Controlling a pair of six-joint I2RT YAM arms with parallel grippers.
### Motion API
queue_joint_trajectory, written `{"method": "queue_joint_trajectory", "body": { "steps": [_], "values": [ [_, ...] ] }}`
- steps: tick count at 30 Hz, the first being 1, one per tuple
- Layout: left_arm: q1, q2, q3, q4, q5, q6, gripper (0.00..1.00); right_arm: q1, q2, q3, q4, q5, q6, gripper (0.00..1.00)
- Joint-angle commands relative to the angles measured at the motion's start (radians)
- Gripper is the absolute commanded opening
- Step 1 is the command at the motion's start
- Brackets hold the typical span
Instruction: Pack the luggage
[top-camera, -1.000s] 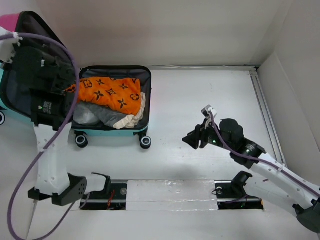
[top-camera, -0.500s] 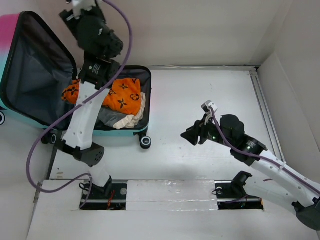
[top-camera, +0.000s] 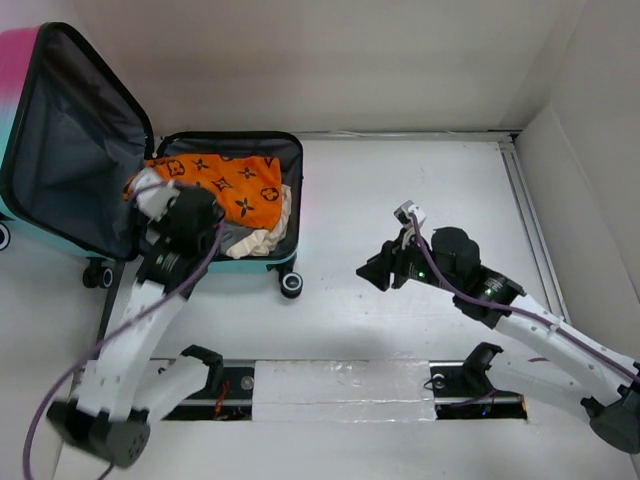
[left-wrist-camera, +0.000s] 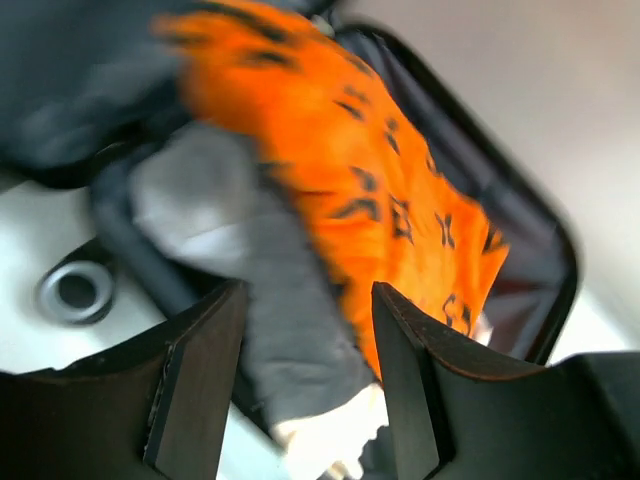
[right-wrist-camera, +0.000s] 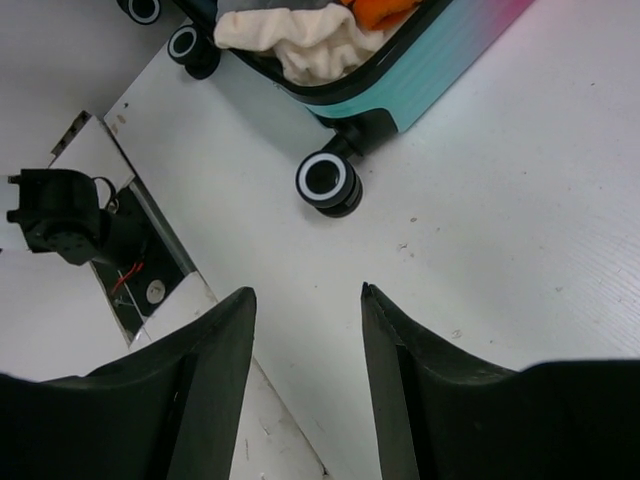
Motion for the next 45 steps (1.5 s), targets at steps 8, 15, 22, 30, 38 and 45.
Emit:
{"method": "queue_joint_trajectory", "body": {
  "steps": [8,15,22,30,38,45],
  "values": [
    [0.029,-0.37,-0.185,-0.572,-0.355,-0.682,0.69,0.034,0.08,-0.021,0.156,-0.089,0.013,0.52],
    [0.157,-0.114,0.035,-0.429,-0.496,-0.389,0.73,0.043,0.004,-0.06,0.183,-0.098,0.004,0.54],
    [0.781,-0.129,0.063,-0.032,0.156,0.141,0.68,0.043,-0.059,-0.101,0.182,-0.037,-0.007,0.55],
    [0.736,-0.206,0.001,-0.03,-0.006,0.19,0.67,0.043,0.019,-0.08,0.209,-0.112,-0.007,0.55],
    [0.772,0.022,0.196,0.011,-0.031,0.159,0.65,0.043,0.001,-0.099,0.209,-0.121,-0.007,0.55],
    [0.773,0.138,0.358,-0.03,-0.031,0.159,0.55,0.053,0.019,-0.109,0.209,-0.121,-0.007,0.55]
  ]
}}
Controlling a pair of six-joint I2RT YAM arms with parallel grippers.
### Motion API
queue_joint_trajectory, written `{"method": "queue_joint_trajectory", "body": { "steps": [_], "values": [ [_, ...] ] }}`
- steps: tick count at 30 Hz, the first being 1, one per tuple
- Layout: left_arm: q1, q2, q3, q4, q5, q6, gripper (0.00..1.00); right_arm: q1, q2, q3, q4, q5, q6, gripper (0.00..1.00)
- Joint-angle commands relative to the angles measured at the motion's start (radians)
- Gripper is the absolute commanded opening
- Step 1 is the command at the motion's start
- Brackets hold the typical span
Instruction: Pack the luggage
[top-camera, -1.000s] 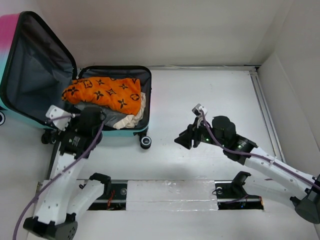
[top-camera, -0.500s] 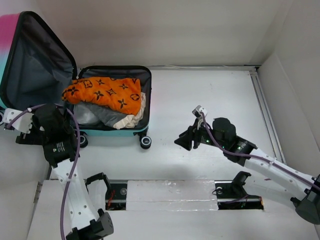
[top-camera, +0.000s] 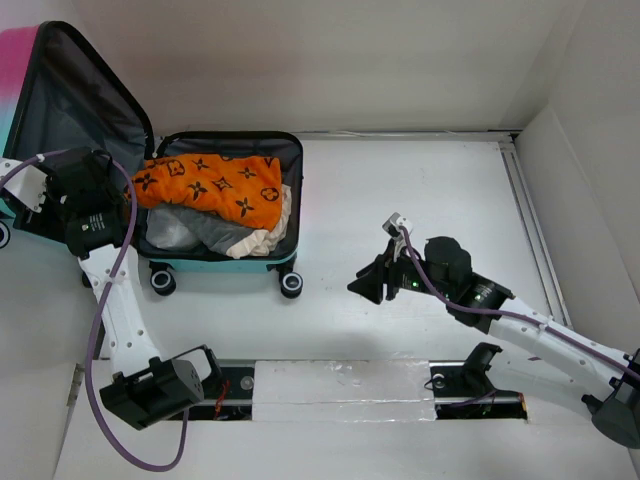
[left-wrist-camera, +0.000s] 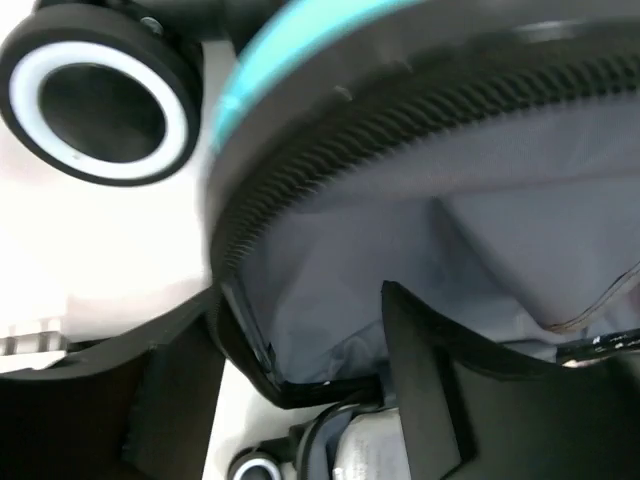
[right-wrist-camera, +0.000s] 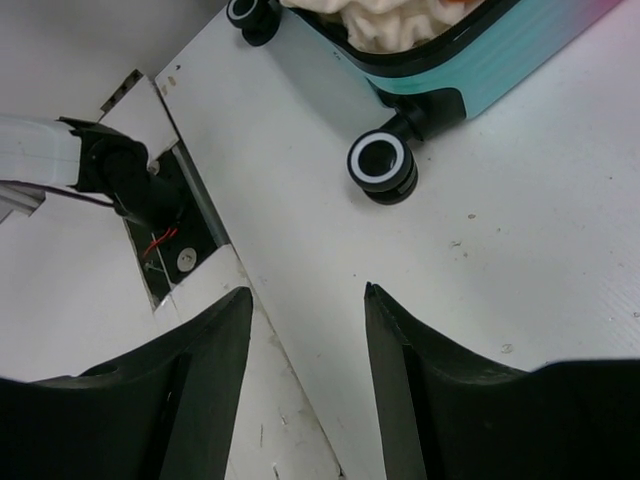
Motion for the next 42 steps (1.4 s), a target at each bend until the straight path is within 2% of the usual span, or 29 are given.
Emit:
{"method": "queue_joint_trajectory", "body": {
  "steps": [1,7,11,12,16,21,23,26,27,32,33,34,36,37,38,39,42],
  "values": [
    [0.006,-0.003,0.058,0.012,-0.017,0.002,0.53,0.008,0.012,-0.009,0.058,-0.001,-0.01,0.55],
    [0.006,-0.094,-0.054,0.095,0.052,0.012,0.29,0.008,0.035,-0.009,0.058,0.037,-0.01,0.55],
    [-0.054,-0.153,-0.099,0.147,0.075,0.062,0.0,0.008,0.053,0.0,0.049,0.074,-0.01,0.55],
    [-0.066,-0.153,-0.099,0.147,0.089,0.062,0.0,0.008,0.053,0.0,0.048,0.074,-0.01,0.55],
    [-0.106,-0.21,-0.158,0.22,0.401,0.122,0.0,0.008,0.053,0.011,0.048,0.097,-0.001,0.55],
    [-0.355,-0.198,-0.146,0.257,0.514,0.274,0.0,0.008,0.107,0.043,0.048,0.088,0.008,0.55],
    [-0.413,-0.187,-0.134,0.257,0.615,0.356,0.0,0.008,0.136,0.052,0.061,0.088,0.017,0.55],
    [-0.428,-0.174,-0.134,0.257,0.813,0.393,0.0,0.017,0.15,0.065,0.061,0.097,0.043,0.55],
    [-0.428,-0.174,-0.148,0.266,0.923,0.404,0.0,0.018,0.15,0.077,0.061,0.122,0.044,0.55],
    [-0.47,-0.142,-0.162,0.256,1.244,0.464,0.0,0.018,0.139,0.14,0.061,0.177,0.065,0.55],
    [-0.47,-0.142,-0.162,0.256,1.302,0.464,0.05,0.018,0.139,0.155,0.05,0.195,0.065,0.55],
    [-0.47,-0.132,-0.153,0.256,1.417,0.464,0.2,0.018,0.139,0.172,0.05,0.205,0.065,0.55],
    [-0.47,-0.131,-0.143,0.245,1.514,0.464,0.49,0.018,0.148,0.218,0.038,0.218,0.065,0.55],
    [-0.47,-0.131,-0.131,0.236,1.596,0.464,0.68,0.018,0.159,0.23,0.026,0.235,0.065,0.55],
    [-0.47,-0.131,-0.131,0.236,1.646,0.464,0.79,0.018,0.159,0.25,0.016,0.257,0.065,0.55],
    [-0.47,-0.141,-0.116,0.225,1.699,0.464,0.84,0.018,0.159,0.25,0.016,0.269,0.065,0.55],
    [-0.47,-0.17,-0.103,0.239,1.876,0.446,0.88,0.018,0.159,0.259,0.007,0.294,0.065,0.55]
  ]
}}
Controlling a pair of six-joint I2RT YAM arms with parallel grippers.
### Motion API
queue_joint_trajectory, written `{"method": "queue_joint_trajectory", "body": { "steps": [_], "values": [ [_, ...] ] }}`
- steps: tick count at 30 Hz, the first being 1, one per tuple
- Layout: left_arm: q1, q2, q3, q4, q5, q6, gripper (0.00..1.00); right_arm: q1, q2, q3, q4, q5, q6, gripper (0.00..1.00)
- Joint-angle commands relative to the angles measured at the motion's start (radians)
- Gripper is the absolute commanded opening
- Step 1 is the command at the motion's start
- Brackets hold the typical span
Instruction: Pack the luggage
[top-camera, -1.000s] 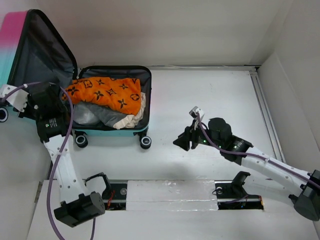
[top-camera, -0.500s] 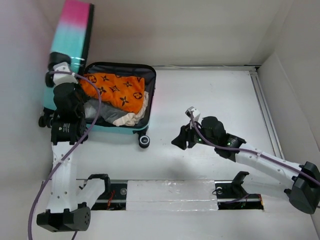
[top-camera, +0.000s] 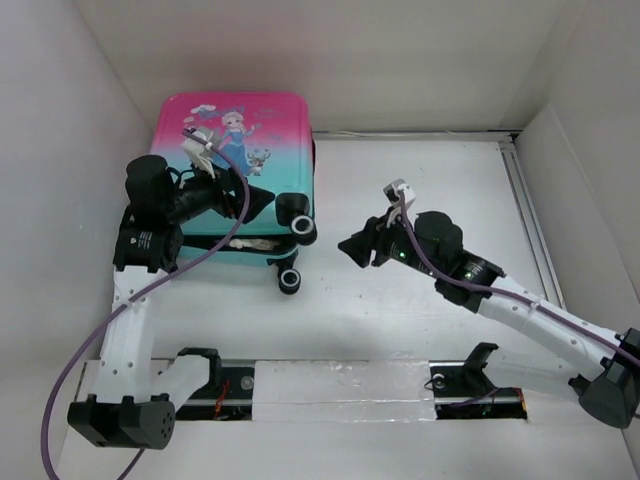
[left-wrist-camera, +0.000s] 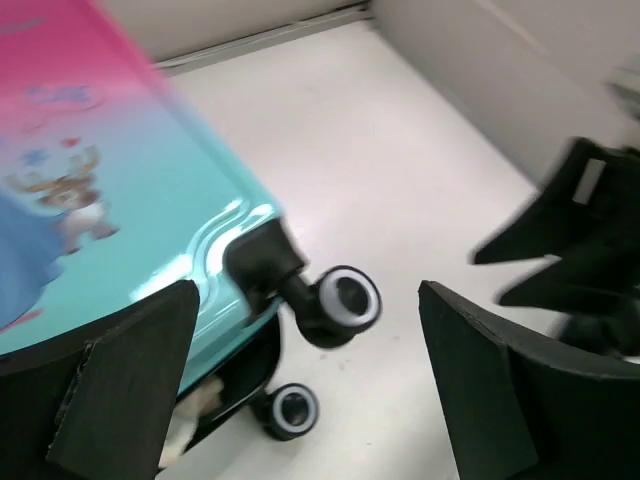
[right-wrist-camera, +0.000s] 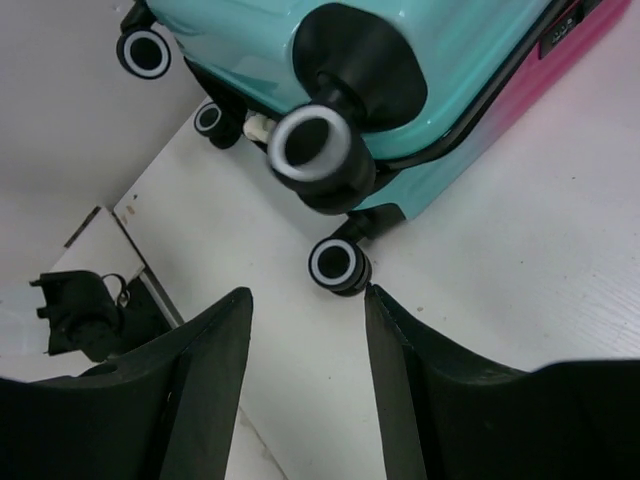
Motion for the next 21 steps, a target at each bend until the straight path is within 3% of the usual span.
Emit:
{"method": "queue_joint_trajectory", "body": {
  "steps": [1,3,5,7,8,9,11,16,21],
  "values": [
    [0.001,-0.063,0.053,0.115,0.299,-0.044,0.88,0.01,-0.001,0.037,0.009,0.068,0.007,0.55],
    [0.001,-0.083,0.065,0.169,0.197,-0.095,0.85,0.01,-0.001,0.037,0.009,0.1,0.007,0.55],
    [0.001,-0.063,0.093,0.18,-0.009,-0.145,0.78,0.01,-0.001,0.037,0.009,0.123,0.007,0.5],
    [-0.008,0.021,0.156,0.154,-0.312,-0.187,0.7,0.01,0.01,0.046,0.009,0.137,0.007,0.33],
    [-0.008,0.061,0.182,0.119,-0.417,-0.208,0.67,0.01,0.024,0.046,0.009,0.151,0.007,0.15],
    [-0.008,0.106,0.249,0.099,-0.581,-0.225,0.65,0.01,0.034,0.059,0.009,0.161,0.007,0.09],
    [0.025,0.254,0.324,0.058,-0.706,-0.25,0.61,-0.001,0.077,0.092,0.009,0.181,0.007,0.0],
    [0.182,0.501,0.536,0.057,-0.805,-0.349,0.58,-0.07,0.218,0.184,0.009,0.197,-0.003,0.0],
    [0.353,0.774,0.734,-0.015,-0.805,-0.371,0.55,-0.171,0.405,0.323,0.009,0.155,-0.003,0.0]
  ]
}}
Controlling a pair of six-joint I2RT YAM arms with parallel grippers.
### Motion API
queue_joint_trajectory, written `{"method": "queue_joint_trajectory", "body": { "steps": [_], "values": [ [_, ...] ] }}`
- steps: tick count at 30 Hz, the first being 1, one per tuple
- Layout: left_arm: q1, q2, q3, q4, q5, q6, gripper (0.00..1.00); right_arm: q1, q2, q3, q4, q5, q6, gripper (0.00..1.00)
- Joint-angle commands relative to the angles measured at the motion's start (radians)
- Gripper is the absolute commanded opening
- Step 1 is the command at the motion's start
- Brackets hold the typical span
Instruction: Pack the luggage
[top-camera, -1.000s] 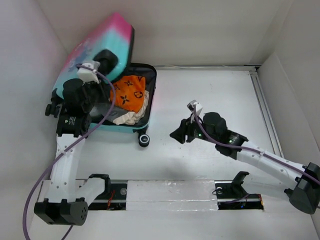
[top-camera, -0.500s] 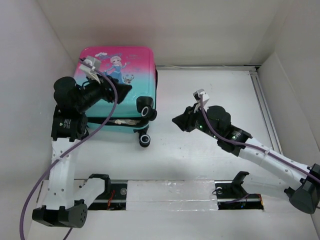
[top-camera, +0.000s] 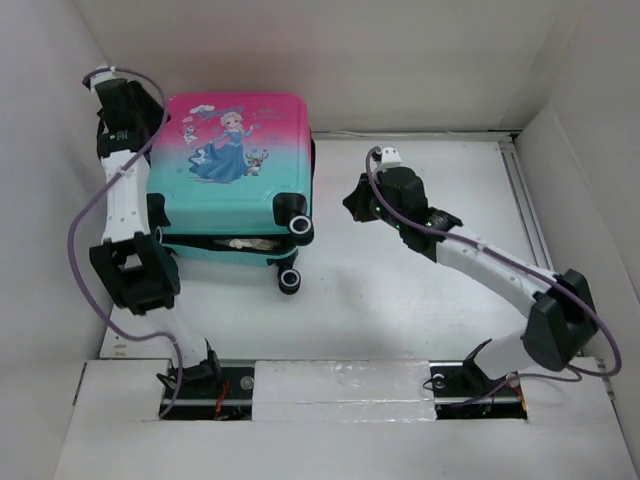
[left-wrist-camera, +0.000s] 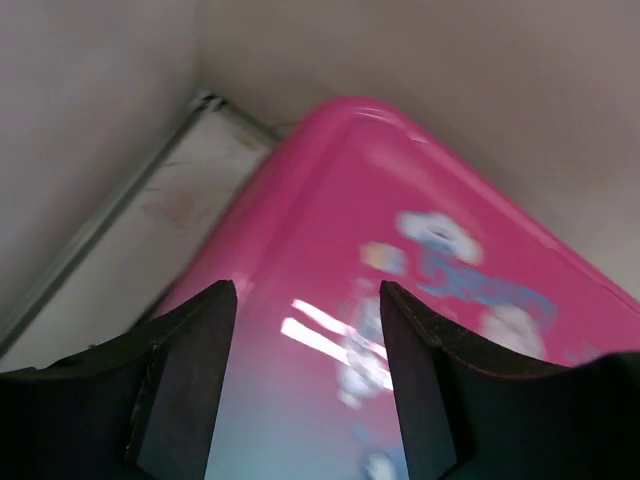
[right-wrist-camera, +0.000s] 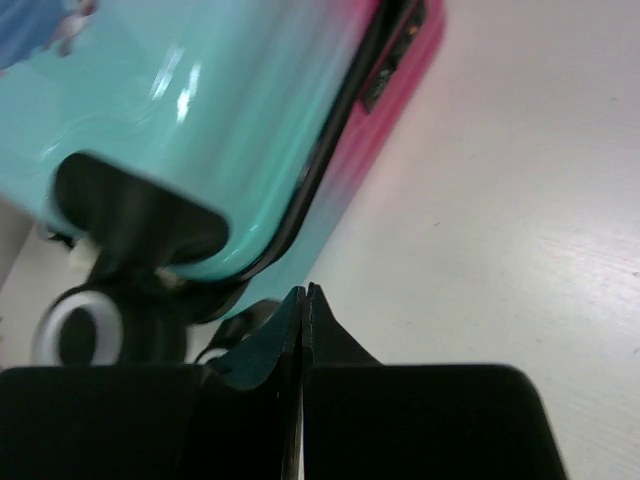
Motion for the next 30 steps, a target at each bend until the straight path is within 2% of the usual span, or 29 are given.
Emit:
{"method": "queue_joint_trajectory", "body": {
  "steps": [1,5,7,11,15,19,22,26,30],
  "values": [
    [0.103,0.082,0.136,-0.06,-0.074,-0.052,0.54,-0.05,0.115,0.102,0.037,-0.002,-0.016,0.0],
    [0.193,0.188,0.175,-0.061,-0.096,-0.062,0.53,-0.073,0.268,0.215,0.058,-0.039,-0.016,0.0],
    [0.216,0.239,0.175,-0.061,-0.059,-0.062,0.51,-0.082,0.331,0.292,0.058,-0.05,-0.016,0.0],
    [0.189,0.317,0.163,-0.061,0.036,-0.034,0.44,-0.082,0.484,0.392,0.058,-0.062,-0.016,0.0],
    [0.111,0.349,0.085,-0.038,0.042,-0.013,0.44,-0.082,0.571,0.464,0.058,-0.062,-0.016,0.0],
    [0.02,0.326,-0.099,0.022,0.104,-0.037,0.44,-0.102,0.583,0.463,0.058,-0.062,-0.004,0.0],
    [-0.072,0.277,-0.188,0.068,0.133,-0.08,0.43,-0.128,0.506,0.368,0.089,-0.053,-0.004,0.0],
    [-0.113,0.118,-0.501,0.26,0.183,-0.204,0.41,-0.162,0.386,0.236,0.089,0.044,0.005,0.0],
    [-0.152,-0.037,-0.714,0.386,0.178,-0.272,0.4,-0.24,0.314,0.15,0.08,0.056,0.005,0.0]
  ]
}}
